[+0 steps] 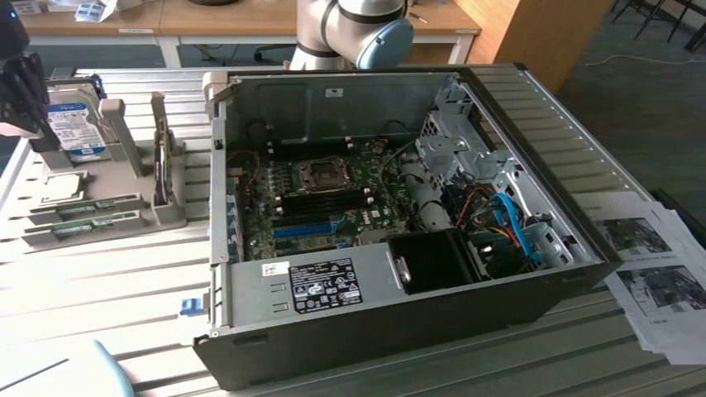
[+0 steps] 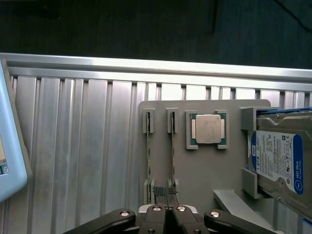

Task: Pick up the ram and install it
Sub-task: 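Pick up the ram and move it above insertion slot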

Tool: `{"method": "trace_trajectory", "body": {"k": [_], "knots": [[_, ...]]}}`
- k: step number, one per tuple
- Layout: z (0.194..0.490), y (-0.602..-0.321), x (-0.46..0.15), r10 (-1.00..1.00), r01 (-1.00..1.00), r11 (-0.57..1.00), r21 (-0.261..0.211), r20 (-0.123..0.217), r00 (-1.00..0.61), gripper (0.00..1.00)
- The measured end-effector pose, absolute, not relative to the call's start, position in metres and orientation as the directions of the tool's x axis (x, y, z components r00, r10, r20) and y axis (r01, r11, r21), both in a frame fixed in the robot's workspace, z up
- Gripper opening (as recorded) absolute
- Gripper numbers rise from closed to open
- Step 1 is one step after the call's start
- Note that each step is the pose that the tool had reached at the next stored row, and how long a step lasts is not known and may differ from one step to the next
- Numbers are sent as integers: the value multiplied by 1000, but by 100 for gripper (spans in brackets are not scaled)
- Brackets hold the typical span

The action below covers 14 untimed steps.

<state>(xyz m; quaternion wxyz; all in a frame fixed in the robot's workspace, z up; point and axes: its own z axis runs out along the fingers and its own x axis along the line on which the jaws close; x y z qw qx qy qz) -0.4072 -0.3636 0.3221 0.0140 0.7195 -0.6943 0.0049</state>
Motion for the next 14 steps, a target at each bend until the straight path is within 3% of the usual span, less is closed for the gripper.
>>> {"method": "trace_trajectory", "body": {"k": [14], "knots": [[309,-364,-407,-999,-999,-35,13,27,36,9]]}}
